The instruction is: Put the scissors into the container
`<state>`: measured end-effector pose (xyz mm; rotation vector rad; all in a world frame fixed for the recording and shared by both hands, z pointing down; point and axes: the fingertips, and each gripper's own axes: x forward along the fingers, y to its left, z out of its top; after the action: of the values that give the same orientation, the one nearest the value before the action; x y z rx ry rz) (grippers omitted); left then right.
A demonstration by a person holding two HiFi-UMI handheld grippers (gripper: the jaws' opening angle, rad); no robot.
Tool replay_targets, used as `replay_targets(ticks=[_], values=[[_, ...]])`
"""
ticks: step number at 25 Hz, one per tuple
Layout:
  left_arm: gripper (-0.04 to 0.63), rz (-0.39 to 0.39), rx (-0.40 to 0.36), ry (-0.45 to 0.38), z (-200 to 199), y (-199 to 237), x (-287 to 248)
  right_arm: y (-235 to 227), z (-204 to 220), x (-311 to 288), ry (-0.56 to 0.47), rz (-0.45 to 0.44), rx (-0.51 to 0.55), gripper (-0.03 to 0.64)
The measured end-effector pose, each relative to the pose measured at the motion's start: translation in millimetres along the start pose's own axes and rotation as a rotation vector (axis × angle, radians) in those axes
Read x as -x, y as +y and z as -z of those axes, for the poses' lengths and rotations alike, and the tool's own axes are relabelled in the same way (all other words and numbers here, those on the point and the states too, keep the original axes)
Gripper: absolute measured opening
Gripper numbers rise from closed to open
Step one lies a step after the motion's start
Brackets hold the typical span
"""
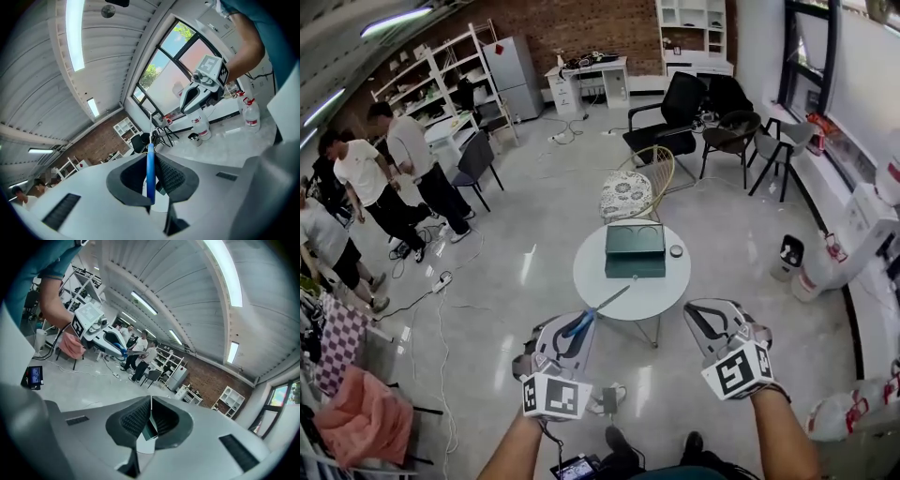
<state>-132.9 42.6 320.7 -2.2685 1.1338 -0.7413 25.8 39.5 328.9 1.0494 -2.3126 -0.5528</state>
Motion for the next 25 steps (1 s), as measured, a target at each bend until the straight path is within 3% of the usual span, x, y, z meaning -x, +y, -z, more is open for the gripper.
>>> replay_targets(ticks=[5,12,18,25], values=[[0.064,0.026,-0.002,-0.035,52.6,57.3,22.3,32.6,-47.7,-54.2,0.03,0.036,-0.005,0.038],[0.064,0.071,-0.003,-0.083,100.7,96.0,41.2,64.6,-91.9,-94.1,0.069,0.079,-0.003,0.038],[0.064,0.076,0.014,-0.1,125.3,120.9,43.4,70.0,-108.4,-124.8,0.084,0.085,0.003,0.038],[0.064,0.061,0.021,-0.056,148.7,146.1,19.3,54.1,-106.0,-173.6,0.066,0.042,0.002,0.038]])
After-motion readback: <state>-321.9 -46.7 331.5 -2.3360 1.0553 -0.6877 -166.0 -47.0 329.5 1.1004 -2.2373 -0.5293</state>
